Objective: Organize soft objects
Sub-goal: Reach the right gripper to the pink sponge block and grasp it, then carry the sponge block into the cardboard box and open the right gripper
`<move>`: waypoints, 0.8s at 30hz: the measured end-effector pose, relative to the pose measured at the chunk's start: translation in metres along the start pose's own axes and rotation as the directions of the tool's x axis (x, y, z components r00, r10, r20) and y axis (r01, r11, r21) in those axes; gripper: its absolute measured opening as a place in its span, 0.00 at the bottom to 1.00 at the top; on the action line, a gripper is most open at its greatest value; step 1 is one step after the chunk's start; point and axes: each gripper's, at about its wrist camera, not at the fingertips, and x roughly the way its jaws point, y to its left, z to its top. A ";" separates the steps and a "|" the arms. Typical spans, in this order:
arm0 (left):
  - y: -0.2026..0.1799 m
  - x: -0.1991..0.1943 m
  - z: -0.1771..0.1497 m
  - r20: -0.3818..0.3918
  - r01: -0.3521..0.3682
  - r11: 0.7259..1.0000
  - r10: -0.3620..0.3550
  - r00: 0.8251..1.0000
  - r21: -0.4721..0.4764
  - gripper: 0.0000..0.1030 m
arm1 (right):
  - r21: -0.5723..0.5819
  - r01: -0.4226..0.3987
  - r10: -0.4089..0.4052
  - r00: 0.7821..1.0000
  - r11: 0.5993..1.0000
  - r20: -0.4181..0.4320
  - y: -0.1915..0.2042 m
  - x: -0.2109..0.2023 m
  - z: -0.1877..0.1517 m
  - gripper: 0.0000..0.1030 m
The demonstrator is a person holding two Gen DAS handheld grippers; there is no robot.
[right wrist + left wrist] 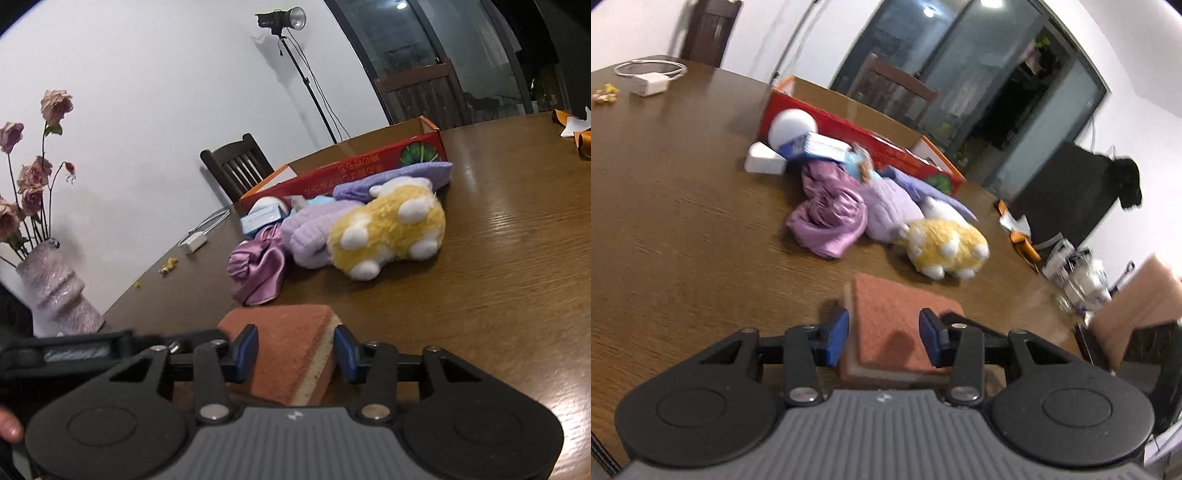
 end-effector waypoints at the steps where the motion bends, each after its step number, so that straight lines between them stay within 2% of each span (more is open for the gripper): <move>1: 0.001 0.003 0.002 0.008 -0.019 1.000 0.019 1.000 0.011 0.41 | 0.002 -0.002 0.002 1.000 1.000 -0.001 -0.001 -0.001 -0.001 0.40; 3: 0.004 0.012 0.005 -0.025 -0.025 1.000 0.025 0.999 0.012 0.41 | 0.020 0.002 -0.001 1.000 1.000 -0.007 -0.001 0.000 -0.001 0.40; 5: 0.007 0.018 0.007 -0.043 0.025 1.000 -0.026 0.999 -0.015 0.36 | 0.031 -0.002 0.003 1.000 1.000 -0.015 -0.003 0.002 -0.001 0.41; 7: 0.002 0.019 0.010 -0.036 0.026 1.000 -0.026 0.999 0.005 0.34 | 0.034 -0.007 0.008 1.000 0.999 -0.021 -0.006 0.002 0.003 0.39; 9: -0.007 0.017 0.020 0.009 0.055 0.998 -0.055 0.998 0.037 0.32 | 0.032 0.006 -0.006 1.000 0.999 0.005 -0.006 -0.002 0.011 0.36; 11: -0.022 0.016 0.041 0.068 0.086 0.992 -0.092 0.993 0.093 0.32 | 0.008 0.005 -0.006 0.998 1.000 0.070 -0.004 -0.009 0.031 0.36; 13: -0.038 0.025 0.079 0.098 0.102 0.984 -0.117 0.988 0.143 0.32 | -0.041 0.005 0.001 0.991 0.999 0.131 -0.002 -0.011 0.065 0.36; 17: -0.054 0.080 0.178 0.075 0.124 0.986 -0.133 0.988 0.116 0.32 | -0.142 0.037 -0.010 0.983 0.989 0.183 -0.014 0.022 0.161 0.36; 19: -0.056 0.131 0.227 0.017 0.115 0.988 -0.117 0.993 0.101 0.32 | -0.132 0.054 -0.034 0.988 0.990 0.150 -0.034 0.060 0.213 0.36; 21: -0.048 0.188 0.266 -0.040 0.109 0.993 -0.107 0.993 0.047 0.32 | -0.116 0.087 -0.077 0.993 0.989 0.093 -0.059 0.109 0.261 0.36; 24: -0.037 0.268 0.302 -0.104 0.061 0.998 -0.058 0.993 0.031 0.32 | -0.110 0.154 -0.155 0.988 0.982 0.006 -0.093 0.179 0.308 0.35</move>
